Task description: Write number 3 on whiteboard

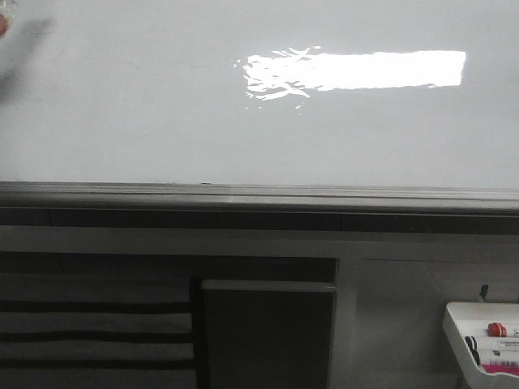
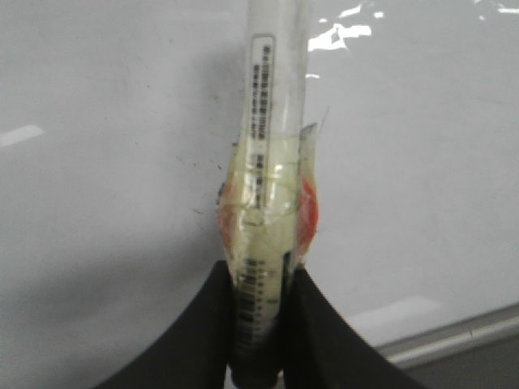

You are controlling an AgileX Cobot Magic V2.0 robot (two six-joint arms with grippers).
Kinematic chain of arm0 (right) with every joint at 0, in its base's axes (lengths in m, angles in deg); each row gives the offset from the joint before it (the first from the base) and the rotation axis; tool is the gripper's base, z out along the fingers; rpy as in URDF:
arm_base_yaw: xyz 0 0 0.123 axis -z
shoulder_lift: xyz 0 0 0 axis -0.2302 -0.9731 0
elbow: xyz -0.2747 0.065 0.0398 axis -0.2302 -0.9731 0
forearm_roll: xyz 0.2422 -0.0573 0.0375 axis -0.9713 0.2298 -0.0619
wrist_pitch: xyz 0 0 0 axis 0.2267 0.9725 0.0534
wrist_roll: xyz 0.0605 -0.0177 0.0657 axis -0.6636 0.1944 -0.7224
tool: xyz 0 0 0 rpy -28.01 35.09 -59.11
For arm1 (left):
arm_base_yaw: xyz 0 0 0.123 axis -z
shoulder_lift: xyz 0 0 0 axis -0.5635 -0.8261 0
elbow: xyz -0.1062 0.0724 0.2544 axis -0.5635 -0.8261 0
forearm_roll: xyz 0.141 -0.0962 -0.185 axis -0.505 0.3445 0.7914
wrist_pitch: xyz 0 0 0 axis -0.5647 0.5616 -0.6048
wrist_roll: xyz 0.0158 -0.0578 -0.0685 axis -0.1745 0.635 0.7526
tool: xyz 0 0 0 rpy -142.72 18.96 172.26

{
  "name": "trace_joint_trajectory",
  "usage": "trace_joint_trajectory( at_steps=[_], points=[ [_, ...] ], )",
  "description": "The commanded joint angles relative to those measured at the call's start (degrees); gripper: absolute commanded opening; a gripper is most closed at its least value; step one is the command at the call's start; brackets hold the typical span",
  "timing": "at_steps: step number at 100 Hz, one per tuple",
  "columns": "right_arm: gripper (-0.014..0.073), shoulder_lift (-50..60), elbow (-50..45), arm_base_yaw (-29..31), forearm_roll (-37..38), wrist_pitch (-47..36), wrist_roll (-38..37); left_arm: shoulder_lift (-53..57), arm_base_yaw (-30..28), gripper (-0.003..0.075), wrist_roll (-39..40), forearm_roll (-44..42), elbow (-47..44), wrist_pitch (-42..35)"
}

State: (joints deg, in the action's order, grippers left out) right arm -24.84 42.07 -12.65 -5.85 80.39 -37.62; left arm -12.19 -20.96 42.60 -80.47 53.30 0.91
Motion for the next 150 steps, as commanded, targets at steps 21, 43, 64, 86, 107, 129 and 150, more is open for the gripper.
trace_joint_trajectory(
  at_steps=[21, 43, 64, 86, 107, 129, 150],
  points=[
    [0.0619, -16.1, 12.6, 0.0, -23.9, 15.0, 31.3, 2.6, 9.8, 0.0059, -22.0, 6.6, 9.9, 17.2],
    [0.0619, -27.6, 16.0, -0.8, -46.1, 31.2, 64.0, 2.6, 19.8, 0.0059, -39.6, 22.7, 11.7, 25.9],
    [0.0519, -33.4, 18.4, -10.9, -44.4, 29.9, 67.6, 2.6, 27.8, 0.0059, -43.5, 26.2, 11.7, 27.9],
    [0.0450, -37.8, 22.6, -24.4, -38.3, 23.7, 66.7, 2.6, 29.6, 0.0059, -43.5, 26.2, 11.7, 27.9],
    [0.0450, -43.2, 25.4, -32.5, -35.3, 19.7, 63.7, 2.6, 29.6, 0.0059, -43.5, 26.2, 11.7, 27.9],
    [0.0441, -47.8, 29.3, -35.6, -34.7, 20.3, 61.9, 2.6, 29.6, 0.0059, -43.5, 26.2, 11.7, 27.9],
    [0.0281, -48.1, 29.7, -36.7, -34.1, 19.7, 61.5, 2.6, 29.6, 0.0059, -43.5, 26.2, 11.7, 27.9]
  ],
)
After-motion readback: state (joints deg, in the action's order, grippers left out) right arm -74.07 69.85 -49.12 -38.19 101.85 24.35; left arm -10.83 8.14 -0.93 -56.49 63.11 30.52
